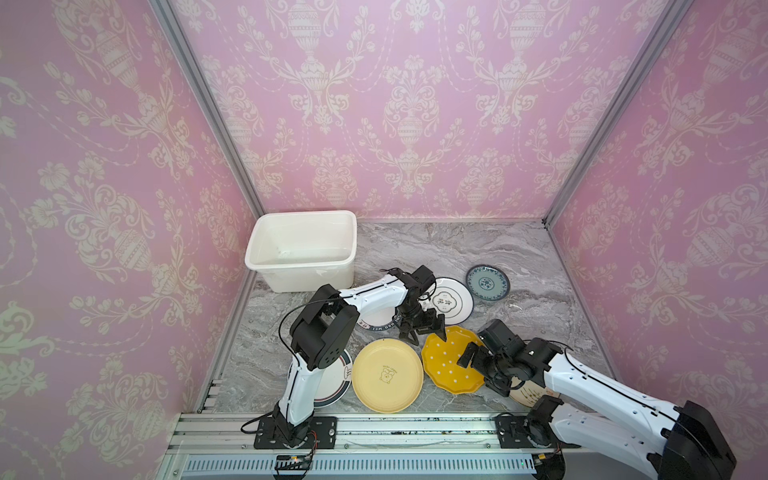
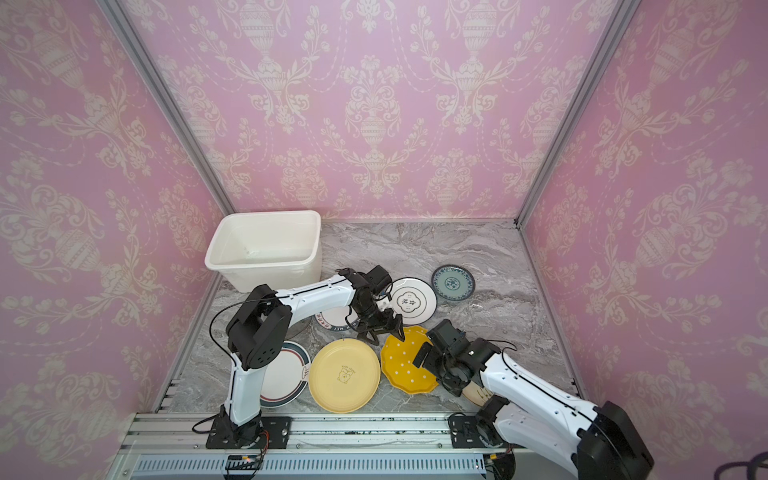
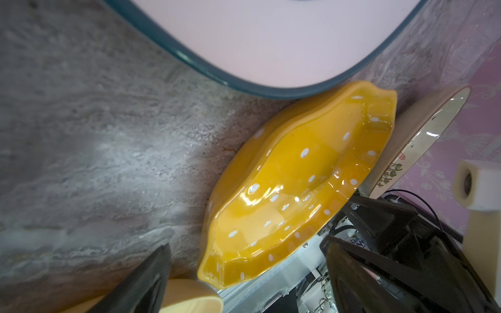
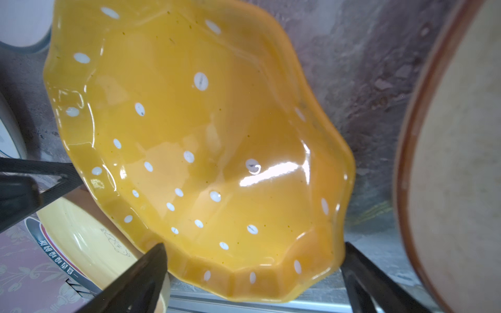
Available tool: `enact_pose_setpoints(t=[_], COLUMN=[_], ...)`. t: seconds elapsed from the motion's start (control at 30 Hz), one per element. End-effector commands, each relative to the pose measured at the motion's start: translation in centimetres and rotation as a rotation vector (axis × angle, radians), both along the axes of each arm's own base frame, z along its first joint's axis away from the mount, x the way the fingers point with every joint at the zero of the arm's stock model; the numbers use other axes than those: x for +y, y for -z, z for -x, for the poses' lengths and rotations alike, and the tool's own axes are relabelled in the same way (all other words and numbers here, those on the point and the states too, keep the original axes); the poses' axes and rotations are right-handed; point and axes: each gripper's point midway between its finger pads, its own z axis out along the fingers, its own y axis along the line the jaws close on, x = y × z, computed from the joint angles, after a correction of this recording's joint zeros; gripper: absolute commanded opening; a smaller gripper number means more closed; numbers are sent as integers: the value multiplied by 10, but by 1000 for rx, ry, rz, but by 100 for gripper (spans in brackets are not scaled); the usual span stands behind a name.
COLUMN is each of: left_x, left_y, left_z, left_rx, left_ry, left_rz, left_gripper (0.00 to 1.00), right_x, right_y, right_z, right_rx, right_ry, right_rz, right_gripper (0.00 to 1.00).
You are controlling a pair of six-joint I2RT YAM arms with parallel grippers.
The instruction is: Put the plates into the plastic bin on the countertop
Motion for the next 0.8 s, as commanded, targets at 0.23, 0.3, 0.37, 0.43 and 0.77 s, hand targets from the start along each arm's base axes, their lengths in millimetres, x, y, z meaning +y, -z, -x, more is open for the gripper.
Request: enact_pose_setpoints(t=[0.23, 0.3, 0.37, 0.43, 0.77], left_x=[-11, -12, -12, -13, -13], left_y=[4, 4, 5, 5, 7], left_z=[2, 3, 3, 4, 5], left_rx=[55, 59, 67, 70, 81], left_ry=[3, 3, 3, 4, 9], left_rz=[23, 24, 26, 29, 22], left_gripper=[78, 74, 70, 65, 44], right_x=[13, 14, 15, 17, 5], right_y=[3, 3, 2, -5, -29], right_z=[-13, -15, -17, -23, -31], right_rx=[-40, -60, -84, -135, -308], right_ry=[21, 32, 41, 47, 110], right_rz=[-56, -73, -94, -124, -190], right_gripper=[100, 100, 100, 100, 98])
